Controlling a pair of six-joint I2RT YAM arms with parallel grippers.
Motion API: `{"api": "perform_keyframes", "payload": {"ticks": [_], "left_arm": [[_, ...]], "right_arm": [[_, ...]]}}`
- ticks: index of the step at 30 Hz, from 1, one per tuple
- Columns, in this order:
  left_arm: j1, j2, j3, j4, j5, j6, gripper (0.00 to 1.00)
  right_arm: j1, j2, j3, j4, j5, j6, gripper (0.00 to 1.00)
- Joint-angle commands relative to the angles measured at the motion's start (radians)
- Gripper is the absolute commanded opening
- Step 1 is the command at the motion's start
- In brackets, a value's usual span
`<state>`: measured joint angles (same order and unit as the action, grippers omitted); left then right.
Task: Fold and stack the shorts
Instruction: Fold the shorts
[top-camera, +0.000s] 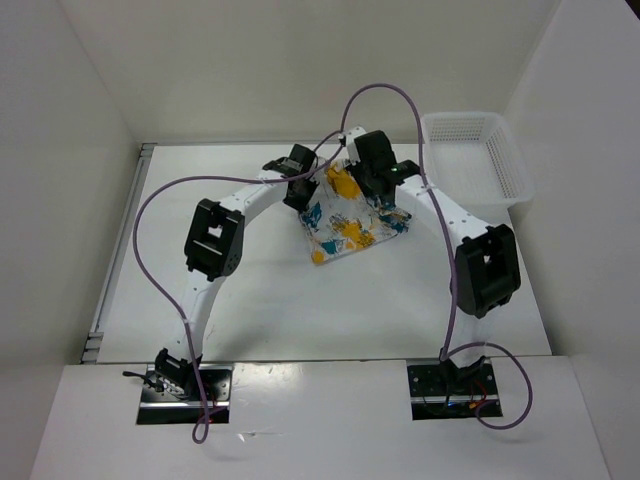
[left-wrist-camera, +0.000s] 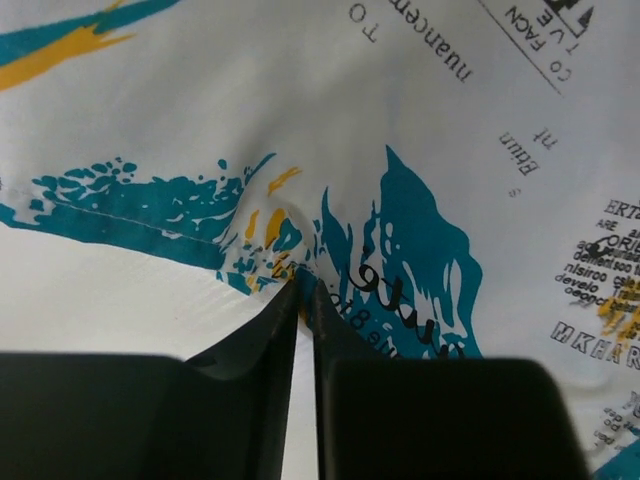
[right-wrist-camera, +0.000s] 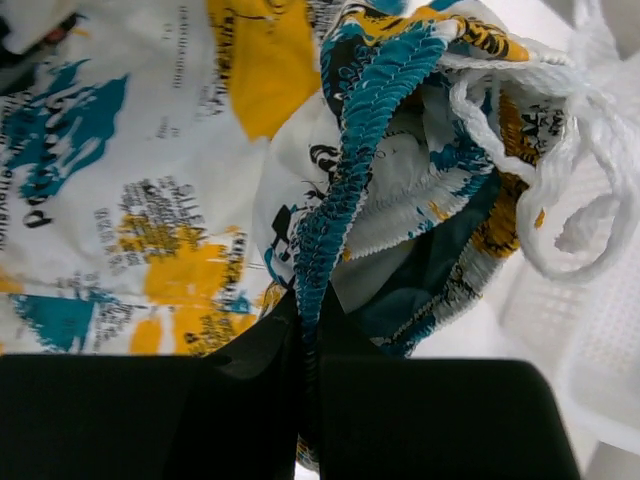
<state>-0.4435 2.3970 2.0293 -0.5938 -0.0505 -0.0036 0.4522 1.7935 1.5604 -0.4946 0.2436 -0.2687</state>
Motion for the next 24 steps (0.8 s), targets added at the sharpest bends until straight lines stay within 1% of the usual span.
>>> {"api": "perform_keyframes", "payload": {"ticks": [1, 3, 8, 10, 11, 13, 15, 17, 18, 19, 20, 22, 24], "left_arm": [[0.002, 0.044, 0.019, -0.004, 0.015, 0.004, 0.14], [0.002, 0.044, 0.019, -0.004, 0.015, 0.004, 0.12], [0.011, 0.044, 0.019, -0.004, 0.046, 0.004, 0.12], [0.02, 0.044, 0.029, -0.004, 0.046, 0.004, 0.11], [0.02, 0.044, 0.029, -0.004, 0.055, 0.004, 0.11], [0.031, 0.044, 0.038, -0.004, 0.066, 0.004, 0.11], [0.031, 0.054, 0.039, -0.004, 0.066, 0.004, 0.11], [0.031, 0.054, 0.048, -0.014, 0.075, 0.004, 0.11], [0.031, 0.063, 0.048, -0.014, 0.075, 0.004, 0.11], [0.031, 0.064, 0.048, -0.014, 0.075, 0.004, 0.11], [0.041, 0.064, 0.048, -0.014, 0.075, 0.004, 0.11], [0.042, 0.064, 0.039, -0.014, 0.075, 0.004, 0.14], [0.068, 0.053, 0.026, -0.014, 0.066, 0.004, 0.17]], "right_arm": [[0.069, 0.044, 0.046, -0.002, -0.023, 0.071, 0.0], [0.098, 0.07, 0.058, -0.002, -0.023, 0.08, 0.01], [0.19, 0.141, 0.092, -0.002, -0.076, 0.126, 0.02], [0.204, 0.161, 0.122, 0.008, -0.099, 0.135, 0.02], [0.204, 0.179, 0.145, 0.008, -0.13, 0.135, 0.04], [0.213, 0.193, 0.165, 0.008, -0.191, 0.108, 0.09], [0.227, 0.207, 0.165, 0.017, -0.201, 0.056, 0.1], [0.243, 0.207, 0.165, 0.03, -0.201, 0.02, 0.15], [0.253, 0.207, 0.156, 0.03, -0.233, -0.006, 0.19], [0.263, 0.207, 0.156, 0.03, -0.256, -0.019, 0.31], [0.263, 0.195, 0.145, 0.03, -0.279, -0.029, 0.37], [0.273, 0.153, 0.136, 0.03, -0.4, -0.065, 0.44], [0.273, 0.123, 0.136, 0.008, -0.513, -0.102, 0.49]]}}
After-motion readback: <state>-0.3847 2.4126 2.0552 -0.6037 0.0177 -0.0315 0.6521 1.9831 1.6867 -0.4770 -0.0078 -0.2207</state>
